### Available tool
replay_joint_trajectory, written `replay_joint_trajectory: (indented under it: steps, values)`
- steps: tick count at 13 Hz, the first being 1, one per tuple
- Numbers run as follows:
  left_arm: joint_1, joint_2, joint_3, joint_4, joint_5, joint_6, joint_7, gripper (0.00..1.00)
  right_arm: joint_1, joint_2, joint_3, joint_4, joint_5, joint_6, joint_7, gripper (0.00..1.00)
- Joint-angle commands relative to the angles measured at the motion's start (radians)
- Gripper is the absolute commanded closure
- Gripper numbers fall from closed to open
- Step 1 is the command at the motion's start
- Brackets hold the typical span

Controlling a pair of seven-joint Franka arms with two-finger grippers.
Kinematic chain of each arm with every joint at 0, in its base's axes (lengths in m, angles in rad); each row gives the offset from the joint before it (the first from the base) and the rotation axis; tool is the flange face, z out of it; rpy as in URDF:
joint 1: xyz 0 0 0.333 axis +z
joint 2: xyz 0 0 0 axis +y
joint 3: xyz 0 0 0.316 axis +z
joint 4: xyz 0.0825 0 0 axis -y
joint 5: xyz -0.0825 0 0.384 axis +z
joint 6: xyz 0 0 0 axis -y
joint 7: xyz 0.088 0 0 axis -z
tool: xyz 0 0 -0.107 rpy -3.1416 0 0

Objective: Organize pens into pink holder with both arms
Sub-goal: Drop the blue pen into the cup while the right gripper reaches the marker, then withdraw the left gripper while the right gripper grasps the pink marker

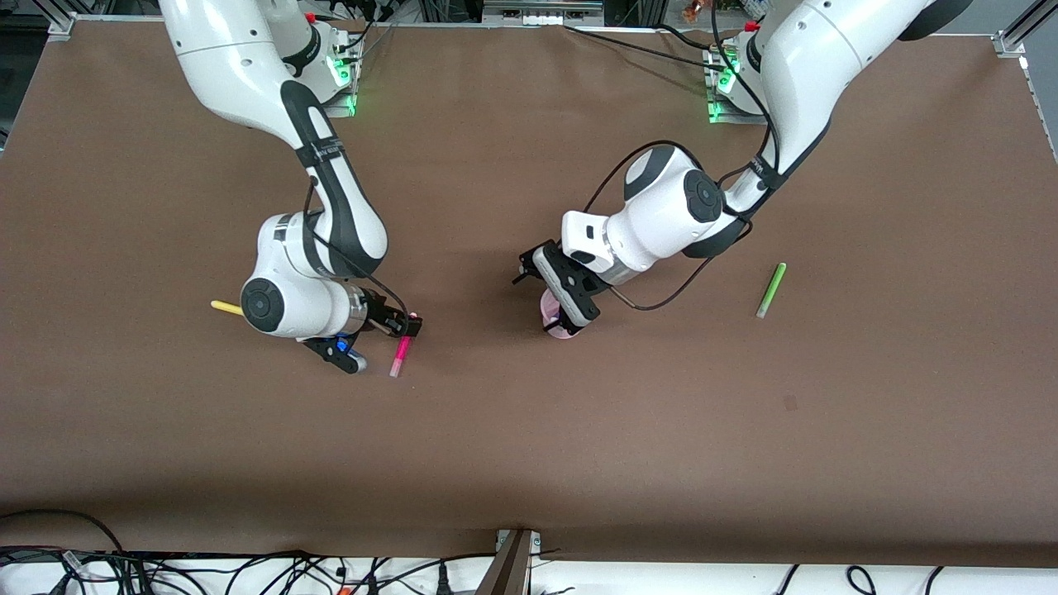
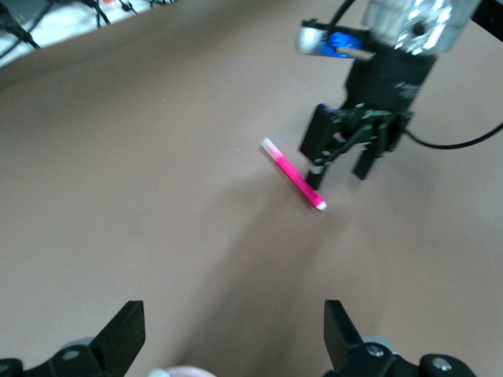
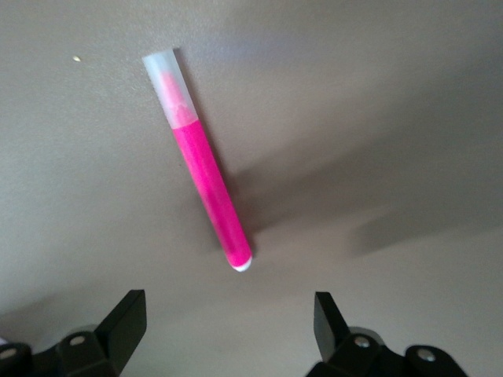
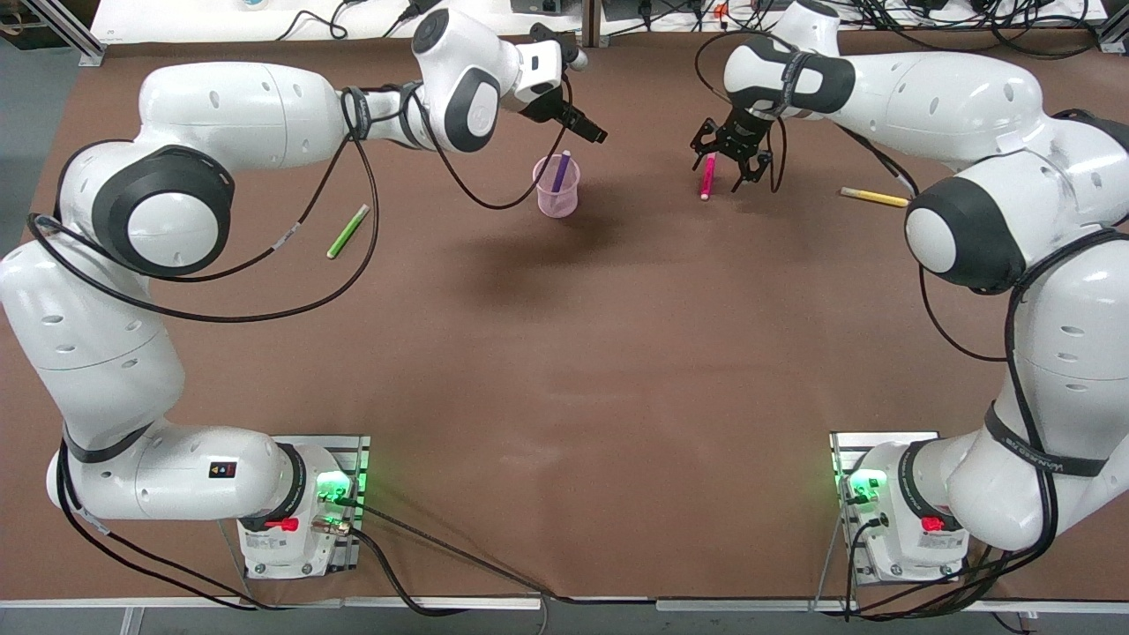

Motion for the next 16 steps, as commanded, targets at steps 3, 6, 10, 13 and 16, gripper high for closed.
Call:
replay_joint_trajectory:
  steps: [3,6,10,13,16]
  values:
    - [0.042,-0.123,0.011,0.16,0.016,-0.555,-0.13,0.0,0.028,0.04,-0.004,-0.001,0.039,0.068,0.006,0.21]
    - [0.066,-0.181,0.046,0.235,0.032,-0.868,-0.236,0.0,0.029,0.044,-0.004,-0.017,0.052,0.095,-0.007,0.32]
    - [0.201,-0.334,0.051,0.235,0.156,-1.068,-0.409,0.0,0.028,0.046,-0.004,-0.017,0.051,0.094,-0.01,0.62]
    - [0.278,-0.391,0.052,0.245,0.247,-1.13,-0.459,0.0,0.026,0.046,-0.004,-0.018,0.052,0.091,-0.019,0.88]
    - [0.363,-0.393,0.055,0.318,0.311,-1.2,-0.459,0.0,0.026,0.044,-0.004,-0.015,0.052,0.083,-0.014,1.0]
